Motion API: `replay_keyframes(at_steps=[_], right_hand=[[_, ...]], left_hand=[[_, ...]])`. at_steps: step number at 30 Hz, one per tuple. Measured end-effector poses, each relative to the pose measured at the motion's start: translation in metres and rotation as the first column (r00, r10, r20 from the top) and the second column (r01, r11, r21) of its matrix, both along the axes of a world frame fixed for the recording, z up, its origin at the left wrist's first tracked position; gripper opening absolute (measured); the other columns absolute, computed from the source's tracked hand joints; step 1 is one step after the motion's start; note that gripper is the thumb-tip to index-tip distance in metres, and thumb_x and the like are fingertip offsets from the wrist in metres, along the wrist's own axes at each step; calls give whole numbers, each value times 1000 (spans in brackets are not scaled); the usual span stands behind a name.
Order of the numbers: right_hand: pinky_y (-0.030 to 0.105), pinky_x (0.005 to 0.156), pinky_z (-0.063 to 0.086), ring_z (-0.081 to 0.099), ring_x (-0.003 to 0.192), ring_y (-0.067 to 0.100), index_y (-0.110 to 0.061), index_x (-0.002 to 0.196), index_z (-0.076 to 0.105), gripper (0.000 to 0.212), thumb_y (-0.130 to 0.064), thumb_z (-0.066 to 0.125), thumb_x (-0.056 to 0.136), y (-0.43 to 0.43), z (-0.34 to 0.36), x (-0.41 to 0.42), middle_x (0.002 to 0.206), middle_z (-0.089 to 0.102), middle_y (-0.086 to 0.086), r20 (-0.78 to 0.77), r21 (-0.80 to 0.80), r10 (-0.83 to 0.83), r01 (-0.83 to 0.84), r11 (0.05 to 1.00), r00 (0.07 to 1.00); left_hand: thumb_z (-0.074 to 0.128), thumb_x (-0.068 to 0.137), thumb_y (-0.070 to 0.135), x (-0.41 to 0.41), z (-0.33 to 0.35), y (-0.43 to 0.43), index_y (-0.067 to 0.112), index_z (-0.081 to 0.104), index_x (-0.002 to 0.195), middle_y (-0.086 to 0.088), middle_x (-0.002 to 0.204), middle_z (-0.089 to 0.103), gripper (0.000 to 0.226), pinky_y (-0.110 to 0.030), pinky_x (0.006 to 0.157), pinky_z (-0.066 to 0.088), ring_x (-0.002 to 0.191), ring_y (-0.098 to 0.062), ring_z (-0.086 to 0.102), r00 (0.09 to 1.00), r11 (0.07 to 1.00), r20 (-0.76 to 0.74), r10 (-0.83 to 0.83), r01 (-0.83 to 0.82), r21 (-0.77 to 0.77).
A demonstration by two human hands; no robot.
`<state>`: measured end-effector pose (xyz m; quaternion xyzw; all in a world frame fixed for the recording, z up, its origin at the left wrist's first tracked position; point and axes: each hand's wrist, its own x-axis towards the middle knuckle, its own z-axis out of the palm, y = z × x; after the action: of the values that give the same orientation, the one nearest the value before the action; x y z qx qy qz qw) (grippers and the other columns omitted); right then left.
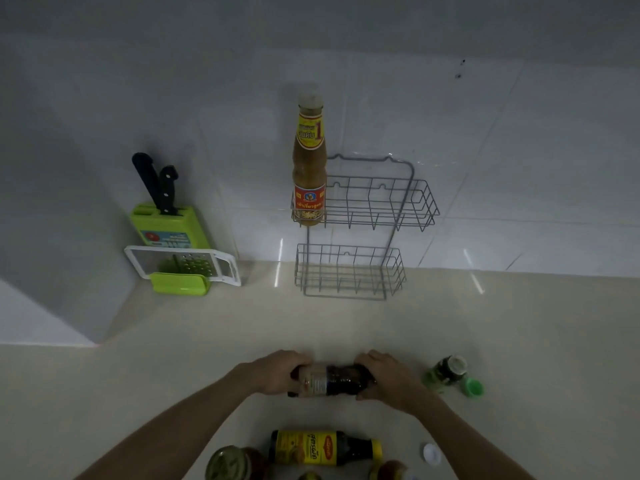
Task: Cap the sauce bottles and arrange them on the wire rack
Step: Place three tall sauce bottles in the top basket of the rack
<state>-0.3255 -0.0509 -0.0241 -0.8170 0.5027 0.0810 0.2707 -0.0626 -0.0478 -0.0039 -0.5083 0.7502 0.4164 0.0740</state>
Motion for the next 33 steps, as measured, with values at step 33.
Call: replay_keyframes(at_steps=[33], right_hand=[[42, 62, 61, 71, 93, 27, -20, 117, 51, 53, -12, 81, 74, -46, 175, 62, 115, 67, 13, 801, 557, -584, 523, 645, -133]], left_hand=[[76, 60, 52, -34, 107, -15, 38, 35, 114, 15, 109, 47, 70, -13, 73, 49, 97, 2, 52, 758, 585, -580, 300, -626, -516]])
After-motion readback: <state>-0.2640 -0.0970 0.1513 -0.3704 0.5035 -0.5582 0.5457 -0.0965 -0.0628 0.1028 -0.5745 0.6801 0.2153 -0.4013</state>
